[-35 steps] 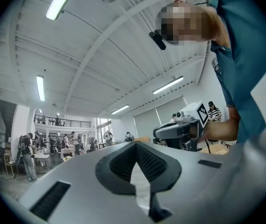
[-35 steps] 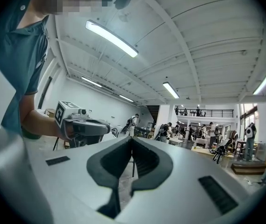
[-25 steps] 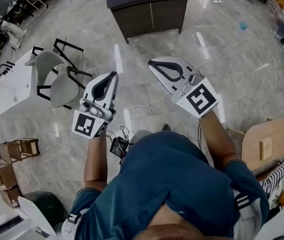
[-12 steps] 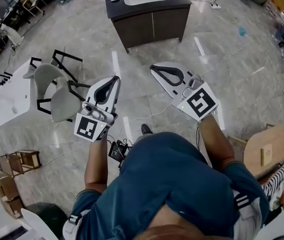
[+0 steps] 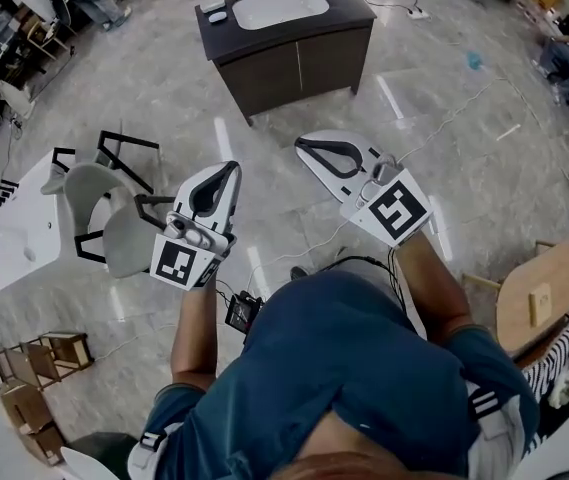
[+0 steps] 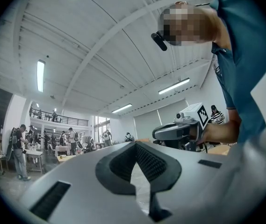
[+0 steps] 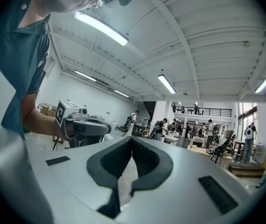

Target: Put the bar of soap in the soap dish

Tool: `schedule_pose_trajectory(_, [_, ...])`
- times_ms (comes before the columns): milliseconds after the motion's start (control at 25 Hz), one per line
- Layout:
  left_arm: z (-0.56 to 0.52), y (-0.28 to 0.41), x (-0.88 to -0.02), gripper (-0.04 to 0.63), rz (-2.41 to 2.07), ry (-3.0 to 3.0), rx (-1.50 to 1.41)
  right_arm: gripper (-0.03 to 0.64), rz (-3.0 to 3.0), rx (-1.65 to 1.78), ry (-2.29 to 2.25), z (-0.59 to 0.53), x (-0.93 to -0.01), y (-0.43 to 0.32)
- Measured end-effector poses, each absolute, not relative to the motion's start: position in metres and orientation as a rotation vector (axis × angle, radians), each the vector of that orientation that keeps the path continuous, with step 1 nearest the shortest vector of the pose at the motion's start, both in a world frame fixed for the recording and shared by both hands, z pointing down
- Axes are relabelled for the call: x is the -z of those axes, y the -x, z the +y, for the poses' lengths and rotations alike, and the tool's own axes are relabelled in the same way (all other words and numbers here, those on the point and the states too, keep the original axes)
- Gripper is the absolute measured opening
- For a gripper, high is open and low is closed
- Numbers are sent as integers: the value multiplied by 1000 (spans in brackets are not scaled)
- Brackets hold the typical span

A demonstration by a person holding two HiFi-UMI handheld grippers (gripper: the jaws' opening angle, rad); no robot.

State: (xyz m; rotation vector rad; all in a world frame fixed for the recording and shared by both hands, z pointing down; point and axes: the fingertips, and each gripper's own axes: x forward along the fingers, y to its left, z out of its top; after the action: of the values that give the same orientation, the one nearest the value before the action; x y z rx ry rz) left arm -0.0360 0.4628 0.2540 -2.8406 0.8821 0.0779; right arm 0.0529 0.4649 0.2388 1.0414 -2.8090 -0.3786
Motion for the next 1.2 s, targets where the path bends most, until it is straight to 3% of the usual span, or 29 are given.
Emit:
schedule_pose_trajectory(720, [312,-31,-247,3,1044,2753,-90,14,-2882,356,-853,315,-247,-115])
schedule_pose_trajectory(1200, [229,-23,-256,3,1030,2775,-85,15,-2882,346,-857,228,-258,-104])
